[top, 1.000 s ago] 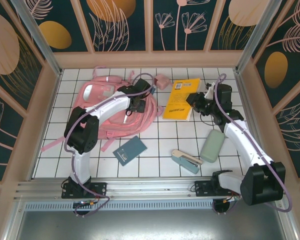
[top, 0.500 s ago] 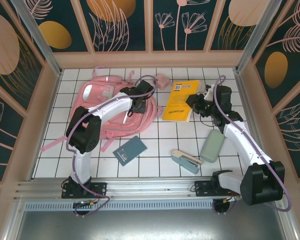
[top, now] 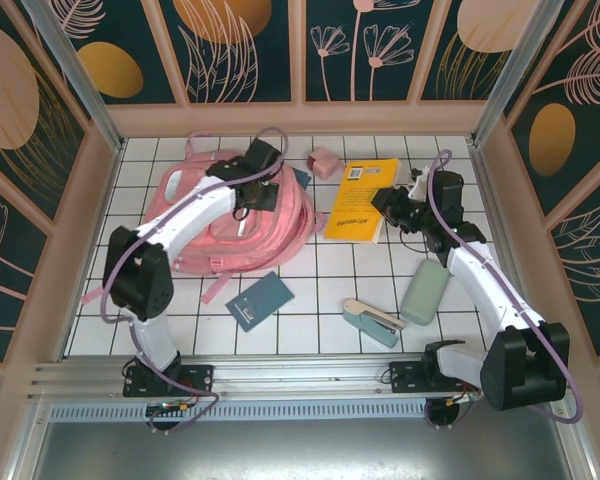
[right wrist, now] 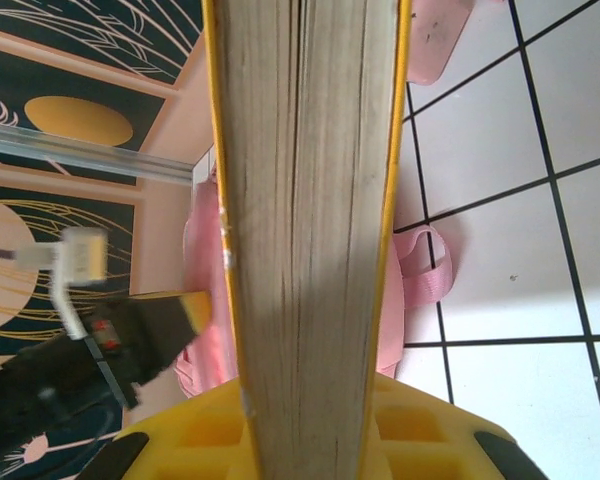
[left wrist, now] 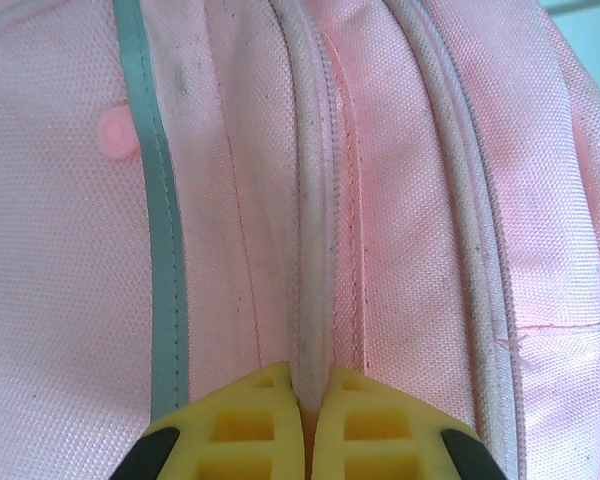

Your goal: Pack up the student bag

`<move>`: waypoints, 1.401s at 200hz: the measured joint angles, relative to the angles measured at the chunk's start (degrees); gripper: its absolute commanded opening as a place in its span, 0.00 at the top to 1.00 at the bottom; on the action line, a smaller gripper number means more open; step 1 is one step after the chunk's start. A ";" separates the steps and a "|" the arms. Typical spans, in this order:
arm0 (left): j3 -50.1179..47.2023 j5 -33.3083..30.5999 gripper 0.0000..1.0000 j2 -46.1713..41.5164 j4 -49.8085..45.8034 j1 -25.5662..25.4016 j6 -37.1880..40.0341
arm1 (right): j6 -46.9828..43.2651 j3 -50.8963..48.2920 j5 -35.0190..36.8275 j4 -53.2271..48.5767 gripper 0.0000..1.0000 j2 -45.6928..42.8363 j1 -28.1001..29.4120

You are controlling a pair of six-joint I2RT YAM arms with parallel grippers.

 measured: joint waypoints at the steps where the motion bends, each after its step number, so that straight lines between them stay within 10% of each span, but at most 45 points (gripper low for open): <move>1: 0.00 0.07 1.00 -0.17 0.00 0.07 0.00 | 0.00 0.00 -0.02 0.00 1.00 0.00 0.00; 84: -2.91 9.33 1.00 -16.31 0.22 6.12 -0.42 | 5.95 1.60 -5.49 8.70 1.00 10.95 7.02; 280: -10.56 39.23 1.00 -19.80 15.32 16.13 -16.55 | 22.62 27.91 2.03 24.37 1.00 45.55 26.80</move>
